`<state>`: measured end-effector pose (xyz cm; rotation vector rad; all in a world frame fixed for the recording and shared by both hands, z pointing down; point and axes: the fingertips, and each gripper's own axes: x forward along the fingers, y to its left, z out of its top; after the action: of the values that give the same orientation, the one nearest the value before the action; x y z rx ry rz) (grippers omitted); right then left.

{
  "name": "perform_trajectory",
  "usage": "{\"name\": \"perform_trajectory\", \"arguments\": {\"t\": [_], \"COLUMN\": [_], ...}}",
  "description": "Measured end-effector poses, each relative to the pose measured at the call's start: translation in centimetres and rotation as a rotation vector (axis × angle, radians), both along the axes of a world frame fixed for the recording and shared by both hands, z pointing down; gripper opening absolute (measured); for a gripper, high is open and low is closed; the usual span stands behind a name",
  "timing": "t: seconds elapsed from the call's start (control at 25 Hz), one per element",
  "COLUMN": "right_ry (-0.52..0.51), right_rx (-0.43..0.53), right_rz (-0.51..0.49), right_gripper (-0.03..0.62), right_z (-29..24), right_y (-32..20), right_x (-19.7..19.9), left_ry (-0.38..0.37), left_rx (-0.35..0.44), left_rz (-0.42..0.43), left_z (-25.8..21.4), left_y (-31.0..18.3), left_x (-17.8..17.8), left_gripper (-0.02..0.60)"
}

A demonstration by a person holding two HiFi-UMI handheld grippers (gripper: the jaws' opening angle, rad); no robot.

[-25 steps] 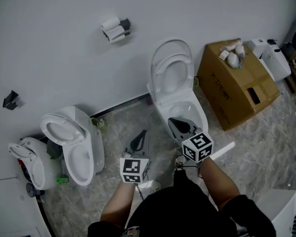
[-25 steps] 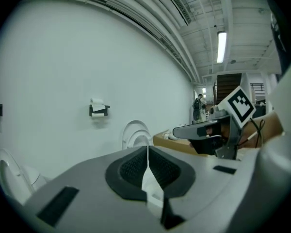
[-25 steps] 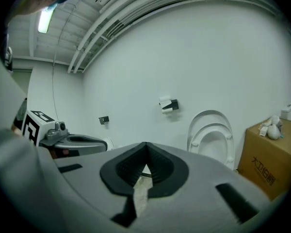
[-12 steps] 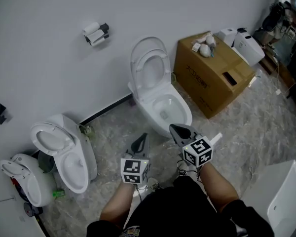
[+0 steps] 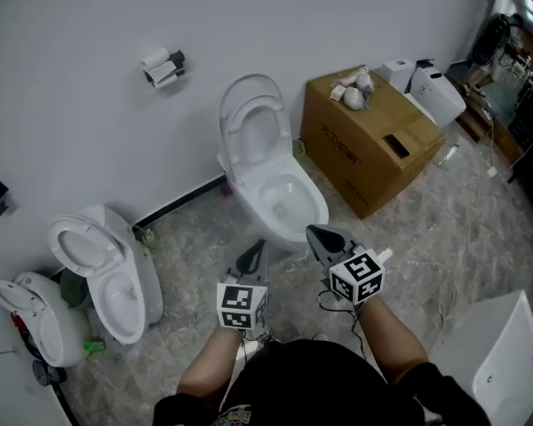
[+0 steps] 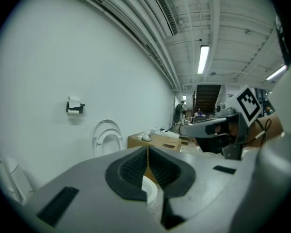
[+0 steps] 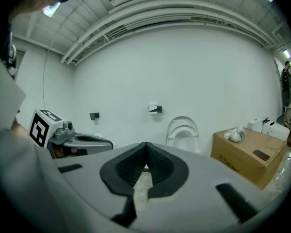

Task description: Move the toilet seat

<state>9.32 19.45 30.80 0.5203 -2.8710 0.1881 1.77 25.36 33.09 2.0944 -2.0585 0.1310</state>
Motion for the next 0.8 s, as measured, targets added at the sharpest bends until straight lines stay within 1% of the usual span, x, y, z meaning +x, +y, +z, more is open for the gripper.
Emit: {"name": "perform_trajectory", "arguments": {"t": [0.24, 0.36, 0.56, 0.8], "right_ry": [-0.046, -0.066, -0.092, -0.101], "right_rx": [-0.015, -0.023, -0.026, -0.035], "right_rz": [-0.036, -0.059, -0.096, -0.116], "right_gripper": [0.005, 0.005, 0.005, 0.005], "right_z": [-0.6, -0.8, -1.2, -0.8], "right_y": [0.6, 1.2, 1.9, 2.1], "right_x": [5.0, 7.1, 9.6, 11.4], "left_ry": [-0.047, -0.065, -0.069, -0.079], "left_rx": [-0.039, -0.042, -0.041, -0.041], "left_rz": [-0.004, -0.017, -0.062, -0.085], "left_z": [0.0, -0.2, -0.9, -0.8], "left_y": [0.9, 1.5, 2.4, 2.7], "left_x": [6.3, 8.7, 11.1, 13.0], "left_gripper": [0.012, 0.012, 0.012, 0.012]}}
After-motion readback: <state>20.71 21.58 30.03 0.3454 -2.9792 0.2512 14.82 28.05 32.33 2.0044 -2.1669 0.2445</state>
